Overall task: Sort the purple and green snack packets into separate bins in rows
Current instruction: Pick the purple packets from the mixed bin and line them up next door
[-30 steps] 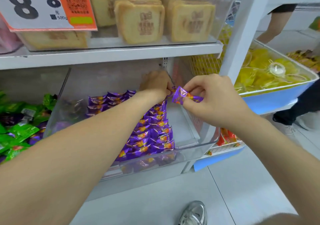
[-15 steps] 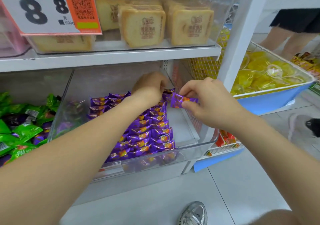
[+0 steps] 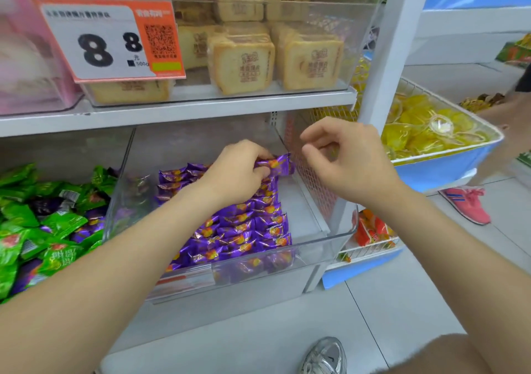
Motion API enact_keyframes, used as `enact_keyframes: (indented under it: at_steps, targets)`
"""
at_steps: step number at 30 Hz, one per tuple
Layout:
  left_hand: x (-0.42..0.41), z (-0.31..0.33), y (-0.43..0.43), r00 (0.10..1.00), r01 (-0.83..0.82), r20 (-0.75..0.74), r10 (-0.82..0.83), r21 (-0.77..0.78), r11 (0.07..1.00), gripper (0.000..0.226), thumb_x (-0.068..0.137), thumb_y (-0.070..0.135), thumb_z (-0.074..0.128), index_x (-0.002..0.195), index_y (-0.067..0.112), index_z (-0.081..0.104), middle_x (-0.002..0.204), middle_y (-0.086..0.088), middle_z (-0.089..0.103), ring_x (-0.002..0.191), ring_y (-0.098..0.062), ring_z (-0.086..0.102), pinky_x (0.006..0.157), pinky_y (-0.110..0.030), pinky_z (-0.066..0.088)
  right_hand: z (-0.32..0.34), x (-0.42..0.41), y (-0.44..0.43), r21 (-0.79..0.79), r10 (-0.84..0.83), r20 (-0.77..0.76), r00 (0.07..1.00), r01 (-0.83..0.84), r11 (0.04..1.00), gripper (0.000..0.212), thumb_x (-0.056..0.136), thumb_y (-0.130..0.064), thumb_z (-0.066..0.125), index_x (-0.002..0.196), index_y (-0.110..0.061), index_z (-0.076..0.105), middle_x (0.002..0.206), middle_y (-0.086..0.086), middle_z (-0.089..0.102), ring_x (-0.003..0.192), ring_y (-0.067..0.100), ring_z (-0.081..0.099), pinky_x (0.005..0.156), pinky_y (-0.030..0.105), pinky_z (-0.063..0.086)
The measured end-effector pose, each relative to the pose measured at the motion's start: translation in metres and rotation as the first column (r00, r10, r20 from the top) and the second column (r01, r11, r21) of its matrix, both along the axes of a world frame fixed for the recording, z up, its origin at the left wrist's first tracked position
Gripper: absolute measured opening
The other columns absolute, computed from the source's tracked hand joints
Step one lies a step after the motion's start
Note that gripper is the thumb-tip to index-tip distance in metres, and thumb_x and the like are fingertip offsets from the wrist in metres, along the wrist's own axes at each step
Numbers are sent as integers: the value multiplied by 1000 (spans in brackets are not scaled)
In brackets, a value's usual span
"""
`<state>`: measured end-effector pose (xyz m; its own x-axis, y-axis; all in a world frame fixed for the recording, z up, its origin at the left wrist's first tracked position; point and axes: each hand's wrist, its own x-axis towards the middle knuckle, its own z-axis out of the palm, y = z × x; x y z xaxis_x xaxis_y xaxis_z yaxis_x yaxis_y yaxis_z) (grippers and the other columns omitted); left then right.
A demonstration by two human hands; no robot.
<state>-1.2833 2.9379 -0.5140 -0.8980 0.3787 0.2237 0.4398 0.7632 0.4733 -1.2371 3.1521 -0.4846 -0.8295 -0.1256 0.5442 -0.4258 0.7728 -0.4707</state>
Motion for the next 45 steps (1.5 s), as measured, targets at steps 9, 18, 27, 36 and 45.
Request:
enact_keyframes:
  at_steps: [9,18,27,36,45]
  targets:
    - [-48,-9,42,991,-91,109,82,83,992,26,90,23,79,116,25,80,115,2,78,107,-18,69,89,-21,48,-2,-2,8,-125,-83,-64,994,74,989,14,91,-16,68,96,-25,76,71,-9,75,67,8,70,65,13,47]
    - [-65,-43,60,991,-86,84,103,-180,980,12,88,29,81,98,32,84,102,8,77,95,-23,70,87,-35,59,-5,-6,10,-140,-18,-11,1000,16,990,15,91,-14,68,95,-25,77,70,-7,75,67,10,70,63,8,43]
    - [-77,-53,67,971,-232,-12,237,-273,934,11,87,28,79,98,27,79,101,1,73,98,-29,68,91,-43,56,-11,-8,8,-92,44,62,997,-38,995,14,91,-16,68,96,-26,77,72,-10,76,69,8,72,68,20,55]
    - [-40,-23,29,988,-155,3,157,-149,977,12,79,34,75,89,32,68,93,4,69,88,-27,65,73,-32,52,-3,-7,-6,160,132,191,973,-164,974,16,91,-20,67,100,-25,79,80,-12,75,74,4,69,75,16,50]
    - [84,35,-87,976,-115,-210,56,-284,952,13,92,39,59,95,31,68,88,8,61,90,-25,57,82,-45,52,11,23,-86,366,256,493,832,-465,806,28,93,-44,65,119,-33,71,99,-13,71,84,0,63,84,30,54]
